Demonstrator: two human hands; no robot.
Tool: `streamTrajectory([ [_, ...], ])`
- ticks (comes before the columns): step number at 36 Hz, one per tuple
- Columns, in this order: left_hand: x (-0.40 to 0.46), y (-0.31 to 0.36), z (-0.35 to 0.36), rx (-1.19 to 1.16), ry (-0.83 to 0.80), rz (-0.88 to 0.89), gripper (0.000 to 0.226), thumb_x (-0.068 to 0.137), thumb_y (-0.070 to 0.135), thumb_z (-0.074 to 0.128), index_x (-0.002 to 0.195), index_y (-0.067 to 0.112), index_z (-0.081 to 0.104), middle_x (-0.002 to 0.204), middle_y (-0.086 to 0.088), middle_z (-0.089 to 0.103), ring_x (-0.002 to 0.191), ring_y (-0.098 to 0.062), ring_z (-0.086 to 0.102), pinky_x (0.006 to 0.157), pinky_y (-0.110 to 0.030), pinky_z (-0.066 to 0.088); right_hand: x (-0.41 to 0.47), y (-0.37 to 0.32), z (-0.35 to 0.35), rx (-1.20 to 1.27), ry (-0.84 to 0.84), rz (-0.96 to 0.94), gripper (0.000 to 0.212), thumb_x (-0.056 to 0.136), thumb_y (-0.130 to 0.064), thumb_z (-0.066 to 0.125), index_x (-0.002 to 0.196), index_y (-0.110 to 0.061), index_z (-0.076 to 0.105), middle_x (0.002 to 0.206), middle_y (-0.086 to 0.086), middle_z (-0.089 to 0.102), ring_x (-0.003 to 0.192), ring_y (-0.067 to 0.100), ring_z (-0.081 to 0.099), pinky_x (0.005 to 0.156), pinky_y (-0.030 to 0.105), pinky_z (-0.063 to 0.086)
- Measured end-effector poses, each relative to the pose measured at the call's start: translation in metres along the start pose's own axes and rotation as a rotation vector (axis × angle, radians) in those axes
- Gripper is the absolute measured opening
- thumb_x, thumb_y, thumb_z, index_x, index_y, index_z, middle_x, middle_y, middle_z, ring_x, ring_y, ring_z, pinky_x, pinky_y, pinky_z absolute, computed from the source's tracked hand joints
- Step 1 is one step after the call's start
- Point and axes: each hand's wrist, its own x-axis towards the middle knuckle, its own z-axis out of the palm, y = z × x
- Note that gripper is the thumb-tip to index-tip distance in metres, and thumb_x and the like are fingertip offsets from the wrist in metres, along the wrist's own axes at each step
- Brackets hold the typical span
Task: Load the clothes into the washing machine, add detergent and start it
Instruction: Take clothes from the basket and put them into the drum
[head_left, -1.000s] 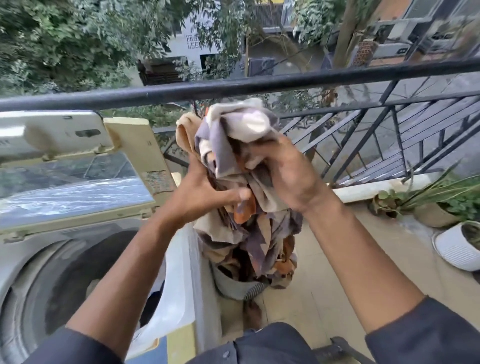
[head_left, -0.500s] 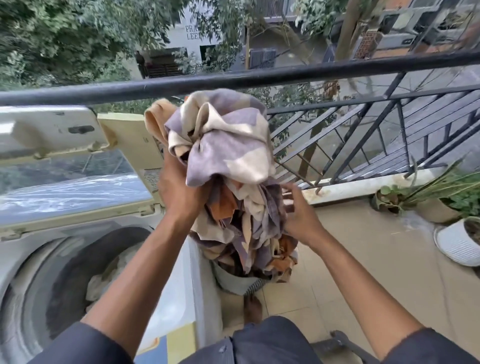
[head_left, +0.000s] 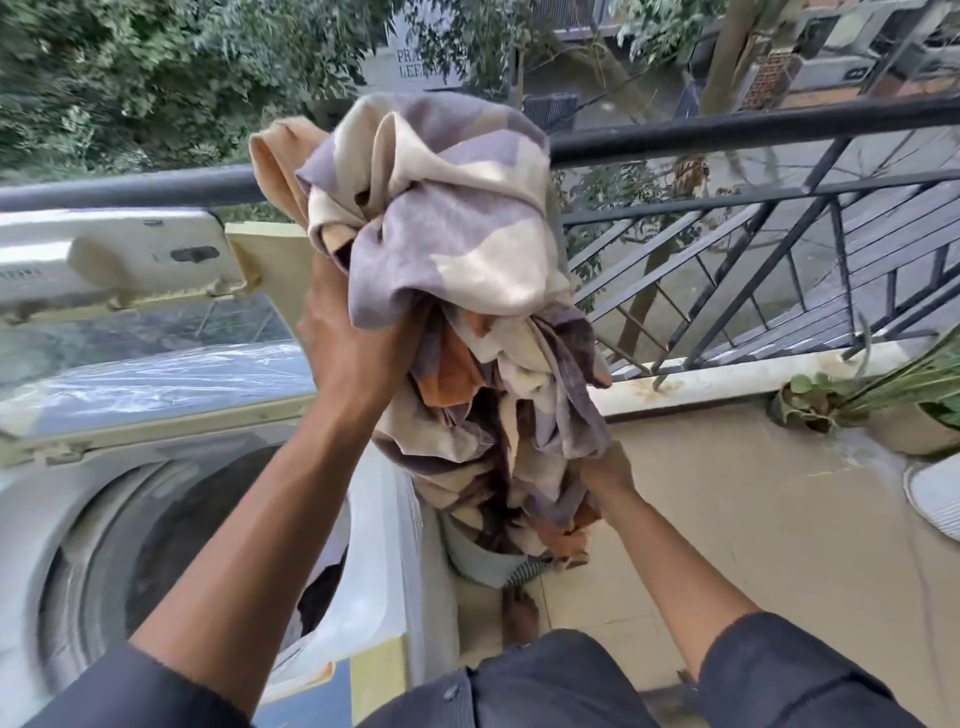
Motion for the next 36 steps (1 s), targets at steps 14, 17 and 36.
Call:
streamTrajectory([
  [14,-0.018,-0.027,0.024,0.222,-0.188,0.080,0.065,0.074,0.057,0.063,0.125,0.016,0.060,0.085,0.008,0.055,0.087,-0.027,0.060,0.071,-0.033,0.039,-0.095,-0.177,-0.132,0.670,-0.167,-0.494,0.037,0.089,-0.015,0.052,0.114,0.001,0.074,0.113,0.029,0.067,0.102,0.040,0.064,0.100,0.053,0.049],
  [17,-0.017,-0.020,0.016,0.090,-0.412,0.095,0.054,0.071,0.041,0.074,0.119,0.020,0.062,0.093,0.018,0.061,0.090,-0.006,0.061,0.070,-0.014,0.048,-0.121,-0.201,-0.128,0.629,-0.253,-0.592,0.033,0.094,-0.011,0.056,0.122,-0.003,0.073,0.117,0.017,0.073,0.116,0.035,0.066,0.111,0.055,0.048],
  [36,-0.022,-0.040,0.052,-0.148,-0.090,-0.259,0.102,0.053,0.069,0.063,0.126,-0.002,0.062,0.119,-0.022,0.071,0.112,-0.038,0.068,0.091,-0.046,0.058,-0.173,-0.218,-0.089,0.616,-0.733,-0.660,0.038,0.108,-0.025,0.047,0.129,0.001,0.066,0.134,0.024,0.066,0.131,0.038,0.059,0.118,0.054,0.040],
])
